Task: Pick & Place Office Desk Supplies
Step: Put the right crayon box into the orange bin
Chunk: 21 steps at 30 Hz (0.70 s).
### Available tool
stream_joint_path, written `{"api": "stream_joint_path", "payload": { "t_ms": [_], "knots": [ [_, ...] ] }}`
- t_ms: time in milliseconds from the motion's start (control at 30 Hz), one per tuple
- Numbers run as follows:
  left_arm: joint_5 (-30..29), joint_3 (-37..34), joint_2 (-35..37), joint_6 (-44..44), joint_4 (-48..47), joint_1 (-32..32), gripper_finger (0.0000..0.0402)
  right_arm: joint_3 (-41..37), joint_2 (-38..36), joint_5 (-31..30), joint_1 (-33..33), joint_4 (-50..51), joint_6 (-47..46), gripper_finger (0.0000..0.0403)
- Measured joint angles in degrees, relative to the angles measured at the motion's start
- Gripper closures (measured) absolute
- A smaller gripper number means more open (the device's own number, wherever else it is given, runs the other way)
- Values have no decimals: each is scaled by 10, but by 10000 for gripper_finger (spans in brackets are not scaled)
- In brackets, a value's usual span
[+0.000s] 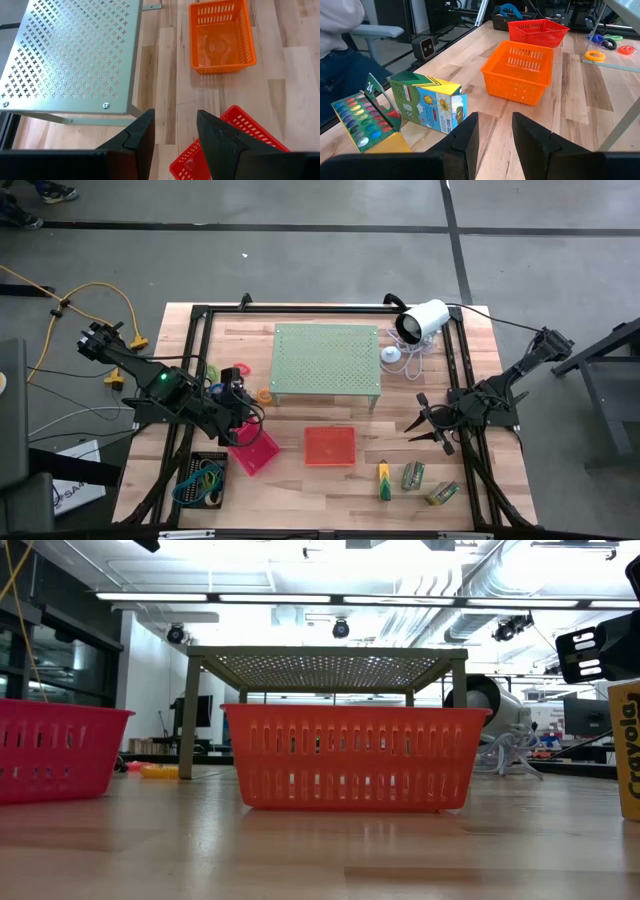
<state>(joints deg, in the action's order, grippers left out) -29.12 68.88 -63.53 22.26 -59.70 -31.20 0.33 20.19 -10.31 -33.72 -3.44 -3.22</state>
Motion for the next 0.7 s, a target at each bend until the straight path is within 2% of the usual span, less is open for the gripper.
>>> {"api": "stream_joint_path", "payload": {
  "t_ms": [700],
  "knots": [
    [0, 1, 0, 0, 0, 0, 263, 0, 0, 0, 0, 0, 0, 296]
  ]
}}
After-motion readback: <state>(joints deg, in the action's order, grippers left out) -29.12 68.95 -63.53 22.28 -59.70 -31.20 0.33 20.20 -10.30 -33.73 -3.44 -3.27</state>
